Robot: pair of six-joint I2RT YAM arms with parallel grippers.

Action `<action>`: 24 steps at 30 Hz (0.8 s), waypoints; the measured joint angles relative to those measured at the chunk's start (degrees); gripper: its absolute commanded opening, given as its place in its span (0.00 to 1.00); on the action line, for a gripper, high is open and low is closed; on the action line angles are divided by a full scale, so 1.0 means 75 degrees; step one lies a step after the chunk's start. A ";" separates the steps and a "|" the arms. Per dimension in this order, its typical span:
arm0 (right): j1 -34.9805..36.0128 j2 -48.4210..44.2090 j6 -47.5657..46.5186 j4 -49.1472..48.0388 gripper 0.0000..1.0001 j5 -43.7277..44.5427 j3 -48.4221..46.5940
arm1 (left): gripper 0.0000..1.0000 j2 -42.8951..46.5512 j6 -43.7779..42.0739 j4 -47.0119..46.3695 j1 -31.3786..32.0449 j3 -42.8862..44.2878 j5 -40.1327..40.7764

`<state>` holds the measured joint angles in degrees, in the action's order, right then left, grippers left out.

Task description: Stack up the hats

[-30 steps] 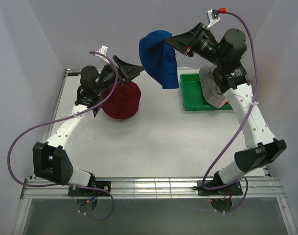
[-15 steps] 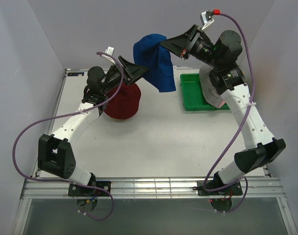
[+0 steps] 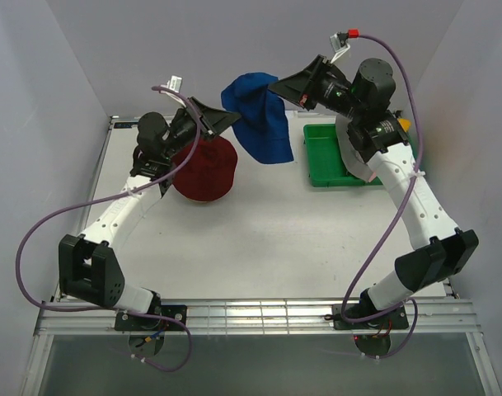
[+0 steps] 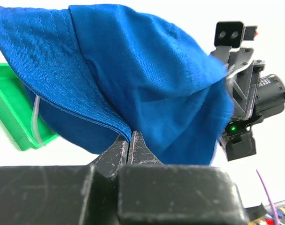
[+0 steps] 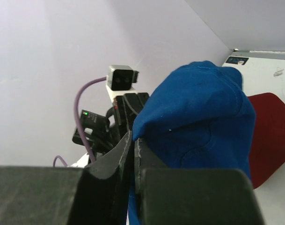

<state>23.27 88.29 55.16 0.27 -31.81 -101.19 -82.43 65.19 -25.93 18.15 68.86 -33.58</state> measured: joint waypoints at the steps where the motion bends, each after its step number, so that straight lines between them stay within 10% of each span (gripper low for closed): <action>1: 0.0000 0.0017 -0.0099 0.0038 0.08 0.0017 0.0032 | 0.00 0.0070 -0.0026 0.0050 -0.0087 -0.0017 -0.0020; 24: 0.1332 0.2294 -0.3363 0.2996 0.08 0.2078 -0.2060 | 0.00 -0.0029 0.0277 0.0329 -0.2597 -0.0446 -0.1848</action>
<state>33.26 105.49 29.93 22.74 -16.23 -116.64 -82.65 67.26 -23.46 -1.32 65.52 -47.44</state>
